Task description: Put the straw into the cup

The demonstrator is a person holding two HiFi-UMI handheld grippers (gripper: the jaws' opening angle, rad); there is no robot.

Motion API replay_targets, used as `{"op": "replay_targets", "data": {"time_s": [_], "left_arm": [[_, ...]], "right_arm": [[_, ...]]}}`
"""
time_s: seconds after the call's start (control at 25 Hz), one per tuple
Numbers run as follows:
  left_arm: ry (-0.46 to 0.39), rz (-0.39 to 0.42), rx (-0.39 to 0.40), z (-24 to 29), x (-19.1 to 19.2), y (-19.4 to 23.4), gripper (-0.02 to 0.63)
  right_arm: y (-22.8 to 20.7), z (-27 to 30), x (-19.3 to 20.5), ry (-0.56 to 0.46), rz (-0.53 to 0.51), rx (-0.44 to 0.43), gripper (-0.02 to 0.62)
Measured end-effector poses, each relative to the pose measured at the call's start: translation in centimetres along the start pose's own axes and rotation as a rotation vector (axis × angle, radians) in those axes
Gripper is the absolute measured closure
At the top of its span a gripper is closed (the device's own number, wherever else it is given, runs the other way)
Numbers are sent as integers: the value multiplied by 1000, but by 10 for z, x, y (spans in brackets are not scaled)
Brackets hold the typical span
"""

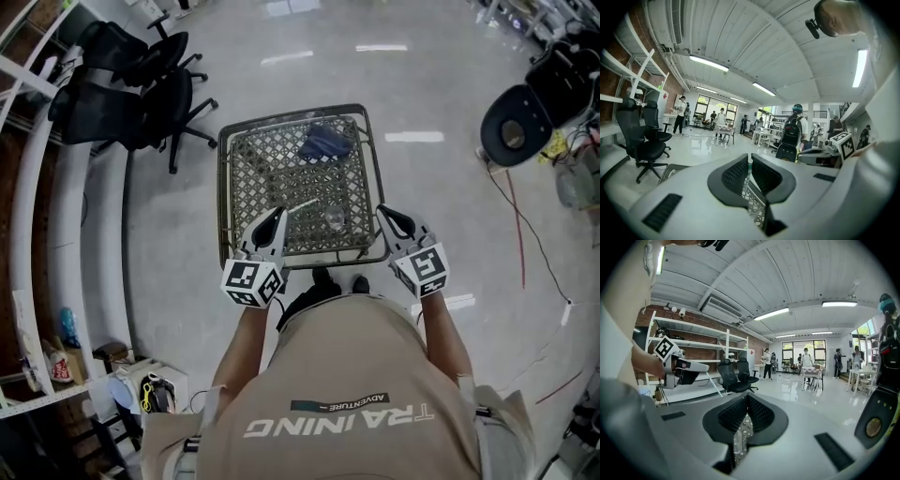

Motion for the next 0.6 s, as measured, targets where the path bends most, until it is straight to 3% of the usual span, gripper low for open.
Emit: {"op": "replay_targets", "data": {"time_s": [0.36,0.6], "left_arm": [[68,49,181,48,18,3,571],[188,95,252,67,58,-15,571]], "right_arm": [[-19,30,-6,19,-6,90,578],[-31,21,0,40,11,129,578]]}}
Point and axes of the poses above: the fingertips, and each gripper's own axes: z forward along the fingers, y to its left, x out of its underside, the point moved 3 cm from there along -z, backward along the fingers, and after that the axes turned 10 degrees about -x, right-handed, at the moved point
